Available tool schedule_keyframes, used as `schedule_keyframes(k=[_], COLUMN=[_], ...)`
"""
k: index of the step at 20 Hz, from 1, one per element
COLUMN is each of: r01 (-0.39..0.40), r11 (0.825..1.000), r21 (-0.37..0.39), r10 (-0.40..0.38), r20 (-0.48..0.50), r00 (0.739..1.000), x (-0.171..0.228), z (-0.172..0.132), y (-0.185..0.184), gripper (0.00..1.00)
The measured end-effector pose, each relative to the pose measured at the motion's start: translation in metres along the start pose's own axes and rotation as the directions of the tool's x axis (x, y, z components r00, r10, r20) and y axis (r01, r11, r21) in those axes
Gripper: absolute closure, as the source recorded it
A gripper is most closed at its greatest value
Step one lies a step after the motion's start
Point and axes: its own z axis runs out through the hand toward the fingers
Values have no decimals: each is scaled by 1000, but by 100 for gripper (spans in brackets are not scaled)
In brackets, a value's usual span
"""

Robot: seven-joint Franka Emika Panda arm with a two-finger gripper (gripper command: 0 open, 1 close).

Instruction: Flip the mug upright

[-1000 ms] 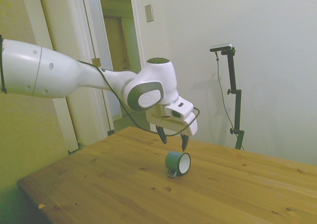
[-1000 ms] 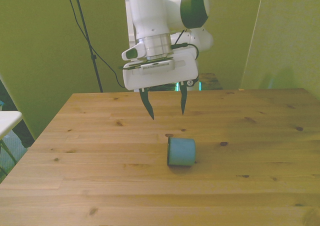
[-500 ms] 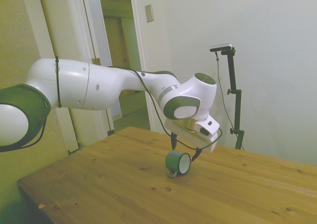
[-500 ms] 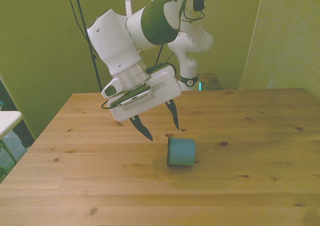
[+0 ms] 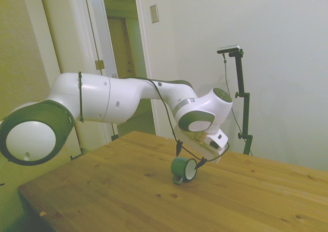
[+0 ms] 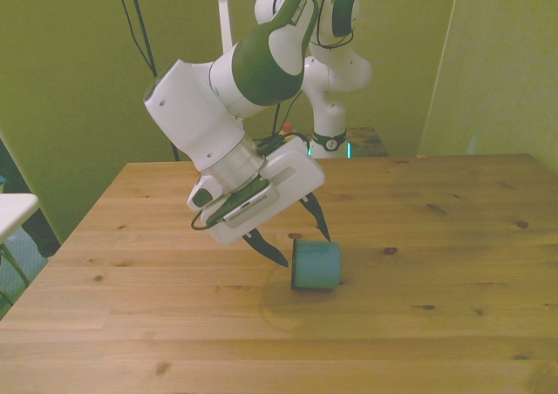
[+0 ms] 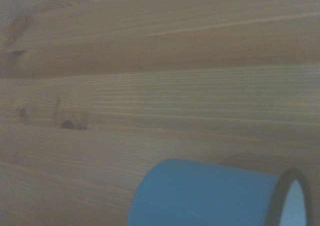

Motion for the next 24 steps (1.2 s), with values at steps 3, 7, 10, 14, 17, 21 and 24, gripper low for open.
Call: schedule_keyframes(k=[3, 7, 10, 14, 17, 21, 24], r01=[16, 15, 10, 23, 30, 29, 24], r11=[998, 994, 990, 985, 983, 979, 979], r21=[53, 108, 140, 168, 181, 200, 204], r10=[-20, -31, -37, -66, -80, -87, -85], r20=[65, 143, 188, 257, 276, 289, 294], r00=[998, 989, 981, 964, 958, 953, 952], x=[-1, 5, 12, 13, 13, 13, 14], z=[2, 12, 22, 33, 35, 37, 40], y=[1, 8, 9, 2, -4, -6, -5], gripper=[0, 0, 0, 0, 0, 100, 100])
